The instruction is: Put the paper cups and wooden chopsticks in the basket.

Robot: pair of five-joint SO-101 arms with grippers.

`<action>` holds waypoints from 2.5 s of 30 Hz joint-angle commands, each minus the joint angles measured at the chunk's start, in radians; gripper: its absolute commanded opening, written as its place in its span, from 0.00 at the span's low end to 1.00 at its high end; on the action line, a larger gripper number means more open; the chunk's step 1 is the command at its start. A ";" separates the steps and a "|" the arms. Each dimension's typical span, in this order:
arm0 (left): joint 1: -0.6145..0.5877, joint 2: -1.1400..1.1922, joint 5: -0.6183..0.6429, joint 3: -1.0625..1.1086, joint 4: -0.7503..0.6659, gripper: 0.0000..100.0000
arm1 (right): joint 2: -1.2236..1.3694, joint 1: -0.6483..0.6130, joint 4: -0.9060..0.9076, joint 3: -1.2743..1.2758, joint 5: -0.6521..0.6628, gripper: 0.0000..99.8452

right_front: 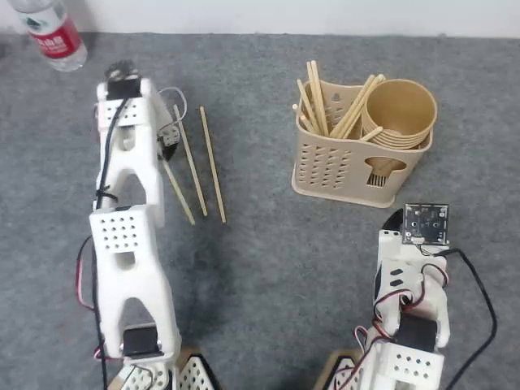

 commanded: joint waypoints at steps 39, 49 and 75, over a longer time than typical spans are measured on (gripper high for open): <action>0.554 -1.637 0.163 1.061 -0.443 0.01 | -0.010 -0.004 -0.001 0.014 0.012 0.01; 0.664 -1.815 0.003 1.596 -1.396 0.01 | -0.010 -0.007 -0.002 0.015 0.012 0.01; 0.669 -1.062 -0.359 1.744 -2.452 0.01 | -0.010 -0.007 -0.008 0.015 0.014 0.01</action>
